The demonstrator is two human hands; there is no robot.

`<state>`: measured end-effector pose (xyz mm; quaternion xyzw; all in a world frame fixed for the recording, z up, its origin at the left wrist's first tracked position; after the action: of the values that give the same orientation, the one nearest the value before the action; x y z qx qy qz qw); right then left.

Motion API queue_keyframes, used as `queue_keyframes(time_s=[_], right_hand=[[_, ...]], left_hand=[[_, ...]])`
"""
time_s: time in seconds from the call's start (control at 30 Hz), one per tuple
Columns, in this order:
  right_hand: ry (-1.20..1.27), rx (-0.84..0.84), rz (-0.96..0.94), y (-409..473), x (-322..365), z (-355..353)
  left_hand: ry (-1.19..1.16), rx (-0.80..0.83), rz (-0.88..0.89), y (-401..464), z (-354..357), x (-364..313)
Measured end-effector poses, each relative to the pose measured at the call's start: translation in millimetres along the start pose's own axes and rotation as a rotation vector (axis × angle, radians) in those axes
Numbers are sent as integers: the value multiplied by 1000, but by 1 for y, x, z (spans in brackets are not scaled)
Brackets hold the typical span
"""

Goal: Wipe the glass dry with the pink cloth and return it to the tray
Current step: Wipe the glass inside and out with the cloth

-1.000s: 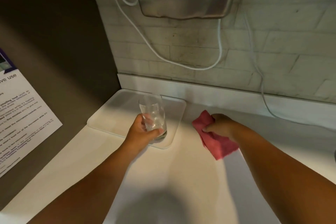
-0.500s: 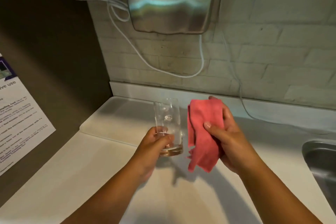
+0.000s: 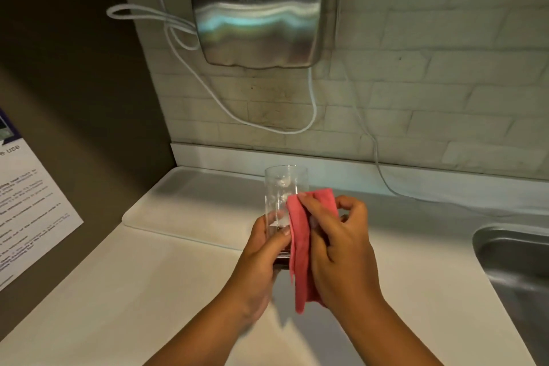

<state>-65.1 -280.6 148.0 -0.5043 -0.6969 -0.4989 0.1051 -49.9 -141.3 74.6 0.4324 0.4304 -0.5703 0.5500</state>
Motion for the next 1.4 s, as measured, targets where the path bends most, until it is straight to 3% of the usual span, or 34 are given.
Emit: queue_keyframes(time_s=[0.27, 0.47, 0.63, 0.8, 1.03, 1.4], right_hand=[[-104, 19, -40, 3, 18, 7], [-157, 22, -61, 24, 22, 12], [-186, 13, 10, 43, 14, 9], [-177, 110, -5, 7, 22, 21], [-178, 112, -77, 19, 26, 23], [-88, 109, 35, 32, 8, 18]], left_hand=[[-25, -154, 35, 4, 9, -11], [55, -155, 13, -4, 11, -10], [-11, -231, -27, -12, 9, -11], [-87, -272, -51, -6, 0, -19], [-5, -229, -32, -8, 0, -18], [25, -231, -23, -2, 4, -17]])
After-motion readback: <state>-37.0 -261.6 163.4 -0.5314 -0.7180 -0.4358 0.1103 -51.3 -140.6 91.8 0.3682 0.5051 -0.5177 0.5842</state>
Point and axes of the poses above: each hand's wrist, its own y-axis towards the middle knuckle, its own z-axis out of the palm, x = y × z, the point moved 6 cm from there along y, towards the middle knuckle, and after that the axes turned 2 degrees about z, right-handed, at the moved point
